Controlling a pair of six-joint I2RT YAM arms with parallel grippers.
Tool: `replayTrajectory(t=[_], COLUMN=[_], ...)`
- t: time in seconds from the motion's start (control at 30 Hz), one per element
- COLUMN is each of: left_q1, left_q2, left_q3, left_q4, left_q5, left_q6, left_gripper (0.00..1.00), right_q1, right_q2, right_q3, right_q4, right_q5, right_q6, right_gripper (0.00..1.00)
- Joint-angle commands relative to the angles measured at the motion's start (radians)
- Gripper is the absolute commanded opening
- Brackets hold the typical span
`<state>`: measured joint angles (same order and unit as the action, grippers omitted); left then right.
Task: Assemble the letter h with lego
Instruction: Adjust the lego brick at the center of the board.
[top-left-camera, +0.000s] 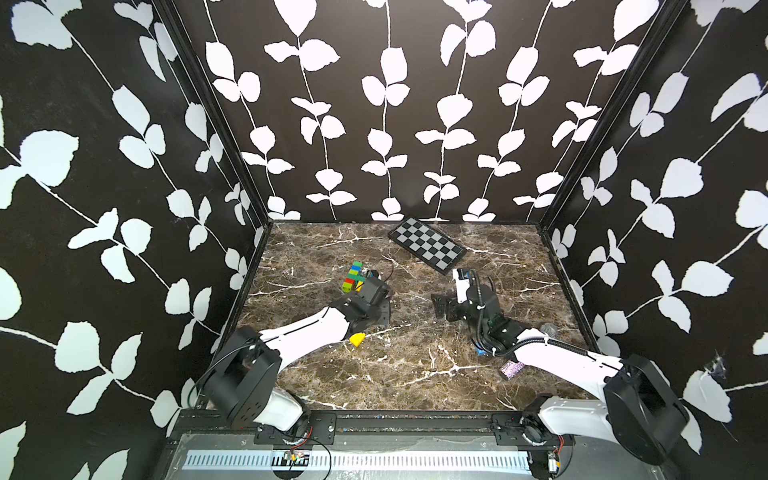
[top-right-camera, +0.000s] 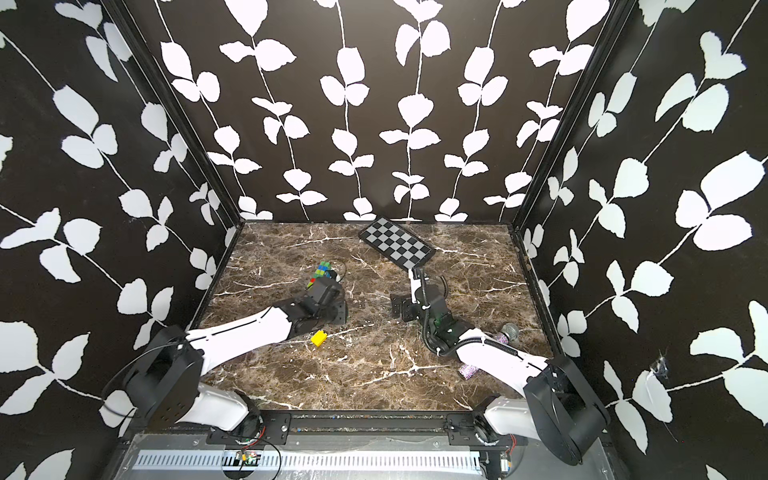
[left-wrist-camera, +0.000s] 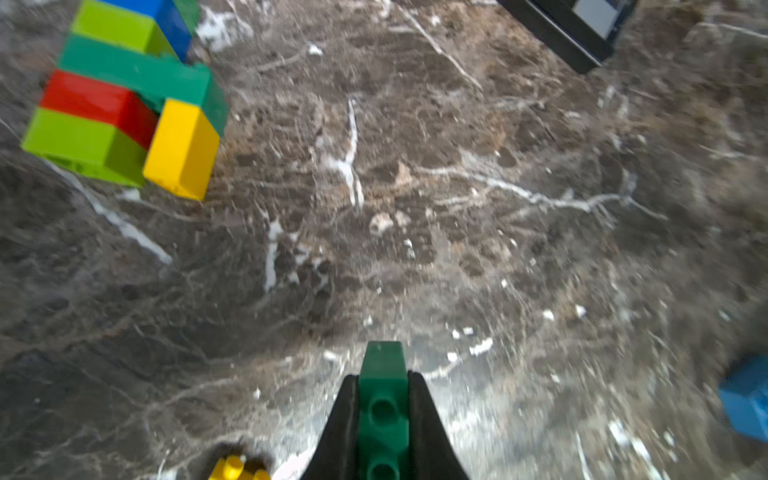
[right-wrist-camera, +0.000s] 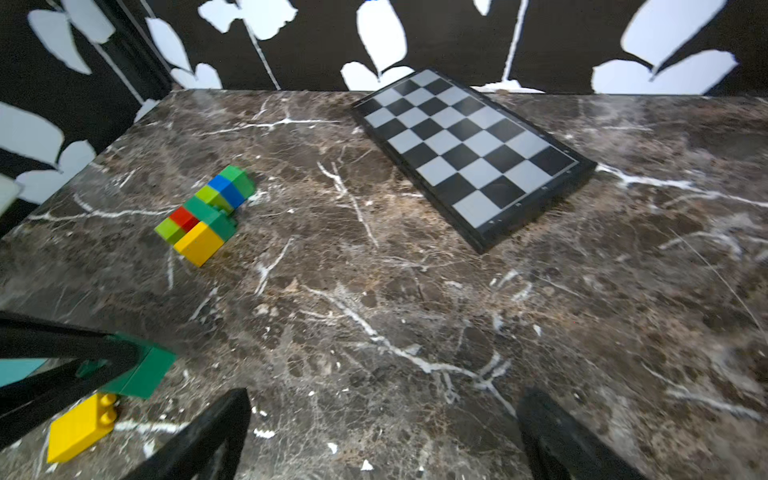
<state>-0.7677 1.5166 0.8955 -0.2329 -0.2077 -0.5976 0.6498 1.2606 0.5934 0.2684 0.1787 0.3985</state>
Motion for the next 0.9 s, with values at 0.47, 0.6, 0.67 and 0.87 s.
replayTrajectory(t=[0.47, 0.6, 0.67, 0.87], left_q1=[-0.13, -0.134, -0.134, -0.134], left_q2=[0.271, 0.274, 0.27, 0.26], left_q3=[0.235, 0.232, 0.227, 0.208], left_q4=[-0.201, -0.195, -0.195, -0.172], left_q5=[-0.287, -0.286, -0.287, -0.275], left_q6=[-0.163, -0.167, -0.174, -0.178], left_gripper=[0.11, 0.16, 0.2, 0.26], right_q1=[-0.004, -0.003, -0.003, -0.003], right_q2=[0.021, 0.029, 0.033, 0.039], right_q3=[0.03, 0.034, 0.037, 0.042], right_q4=[-0.079, -0.08, -0.083, -0.085], right_q5=[0.115, 0.104, 0.101, 0.09], right_q6=[0.105, 0.103, 0.102, 0.097], right_gripper=[1.0, 0.99, 1.0, 0.99])
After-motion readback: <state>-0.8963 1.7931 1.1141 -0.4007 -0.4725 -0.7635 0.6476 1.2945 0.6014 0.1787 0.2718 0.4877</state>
